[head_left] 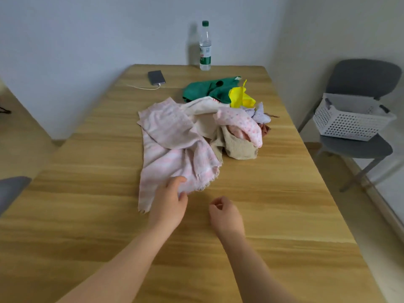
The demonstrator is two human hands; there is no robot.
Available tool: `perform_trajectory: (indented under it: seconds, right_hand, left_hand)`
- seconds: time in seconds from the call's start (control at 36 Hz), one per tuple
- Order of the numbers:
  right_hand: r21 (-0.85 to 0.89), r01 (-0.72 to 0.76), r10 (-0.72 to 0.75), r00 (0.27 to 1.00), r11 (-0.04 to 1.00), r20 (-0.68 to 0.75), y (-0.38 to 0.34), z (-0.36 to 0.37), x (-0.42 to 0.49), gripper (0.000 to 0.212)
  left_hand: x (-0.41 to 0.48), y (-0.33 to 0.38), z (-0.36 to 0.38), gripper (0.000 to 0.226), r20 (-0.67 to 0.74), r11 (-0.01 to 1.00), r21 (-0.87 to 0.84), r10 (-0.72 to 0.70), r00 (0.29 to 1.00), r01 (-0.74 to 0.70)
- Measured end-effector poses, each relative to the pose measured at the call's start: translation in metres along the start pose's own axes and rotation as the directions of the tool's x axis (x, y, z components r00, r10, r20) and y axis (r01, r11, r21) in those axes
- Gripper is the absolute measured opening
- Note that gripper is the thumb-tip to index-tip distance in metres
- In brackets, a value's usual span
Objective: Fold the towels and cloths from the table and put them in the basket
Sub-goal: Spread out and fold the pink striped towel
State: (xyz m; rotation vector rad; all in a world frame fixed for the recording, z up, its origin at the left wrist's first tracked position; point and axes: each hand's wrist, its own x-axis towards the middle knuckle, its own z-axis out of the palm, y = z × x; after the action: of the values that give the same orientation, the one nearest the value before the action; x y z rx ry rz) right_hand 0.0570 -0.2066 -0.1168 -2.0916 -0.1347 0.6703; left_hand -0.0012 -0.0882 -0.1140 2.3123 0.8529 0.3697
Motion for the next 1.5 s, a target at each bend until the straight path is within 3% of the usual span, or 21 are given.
perform_trajectory:
  seconds: [0.06,0.11,0.17,0.22,0.31,0.58,0.72,0.81,0.92,1.03,1.08,1.14,1.19,1.25,1.28,1.33,1.42,1.5]
  right_hand:
    - [-0.246,0.072,-0.093,0.993,0.967,-0.074,0.006,0.011,0.008,0.022]
    - [-0.498,0.144,-0.272,0.943,0.855,-0.193,0.014,0.021,0.008,0.022]
    - [-0.612,0.231,-0.476,0.836,0.756,-0.273,0.025,0.032,0.008,0.017]
    - [-0.668,0.261,-0.563,0.777,0.697,-0.283,0.035,0.037,0.004,0.014]
    - [-0.646,0.265,-0.504,0.837,0.716,-0.214,0.038,0.033,0.002,0.024]
    - [-0.588,0.256,-0.497,0.817,0.768,-0.294,0.08,0.043,-0.091,0.026]
    - [-0.607,0.236,-0.498,0.811,0.759,-0.307,0.105,0.044,-0.139,0.025]
    - [-0.553,0.258,-0.496,0.8,0.792,-0.337,0.111,0.043,-0.153,0.027]
    - [-0.432,0.324,-0.501,0.766,0.842,-0.402,0.113,0.044,-0.163,0.024]
    - [-0.438,0.356,-0.541,0.721,0.825,-0.433,0.112,0.045,-0.163,0.032]
    - [-0.535,0.338,-0.589,0.694,0.775,-0.415,0.108,0.045,-0.161,0.038]
    - [-0.617,0.311,-0.618,0.688,0.723,-0.379,0.103,0.045,-0.156,0.043]
    - [-0.666,0.277,-0.619,0.702,0.692,-0.352,0.097,0.047,-0.147,0.046]
    - [-0.746,0.241,-0.684,0.631,0.621,-0.366,0.092,0.052,-0.136,0.041]
    - [-0.761,0.249,-0.721,0.581,0.599,-0.377,0.088,0.055,-0.131,0.038]
    - [-0.792,0.291,-0.796,0.485,0.537,-0.361,0.082,0.061,-0.12,0.032]
    - [-0.842,0.325,-0.861,0.427,0.432,-0.277,0.075,0.071,-0.105,0.027]
    - [-0.83,0.346,-0.833,0.504,0.438,-0.229,0.066,0.073,-0.091,0.03]
  left_hand:
    - [0.009,-0.021,0.006,0.03,-0.038,0.988,0.115,0.107,0.994,-0.102]
    - [0.015,-0.039,0.017,0.022,-0.075,0.953,0.216,0.233,0.97,-0.212]
    - [0.016,-0.048,0.025,0.016,-0.126,0.93,0.252,0.307,0.943,-0.268]
    - [0.016,-0.05,0.028,0.013,-0.161,0.922,0.242,0.345,0.924,-0.302]
    - [0.013,-0.052,0.029,0.019,-0.179,0.934,0.203,0.33,0.927,-0.294]
    - [-0.07,-0.071,0.013,0.026,-0.116,0.902,0.226,0.4,0.909,-0.368]
    - [-0.131,-0.082,-0.004,0.02,-0.051,0.851,0.213,0.499,0.865,-0.479]
    - [-0.153,-0.086,-0.013,0.029,-0.01,0.817,0.156,0.564,0.826,-0.555]
    - [-0.159,-0.092,-0.015,0.037,-0.175,0.772,0.035,0.629,0.757,-0.634]
    - [-0.16,-0.092,-0.01,0.026,-0.35,0.692,0.315,0.721,0.599,-0.649]
    - [-0.16,-0.093,-0.012,0.03,-0.352,0.673,0.428,0.739,0.574,-0.604]
    - [-0.154,-0.096,-0.01,0.031,-0.325,0.678,0.47,0.728,0.604,-0.565]
    - [-0.151,-0.095,-0.01,0.031,-0.235,0.735,0.434,0.65,0.723,-0.52]
    - [-0.145,-0.091,-0.013,0.028,-0.069,0.819,0.36,0.5,0.863,-0.446]
    - [-0.14,-0.09,-0.015,0.026,0.013,0.837,0.351,0.445,0.895,-0.421]
    - [-0.122,-0.086,-0.023,0.024,0.137,0.86,0.314,0.378,0.915,-0.402]
    - [-0.09,-0.086,-0.04,0.022,0.246,0.954,0.061,0.272,0.93,-0.295]
    - [-0.07,-0.095,-0.037,0.015,0.084,0.969,0.022,0.243,0.966,-0.246]
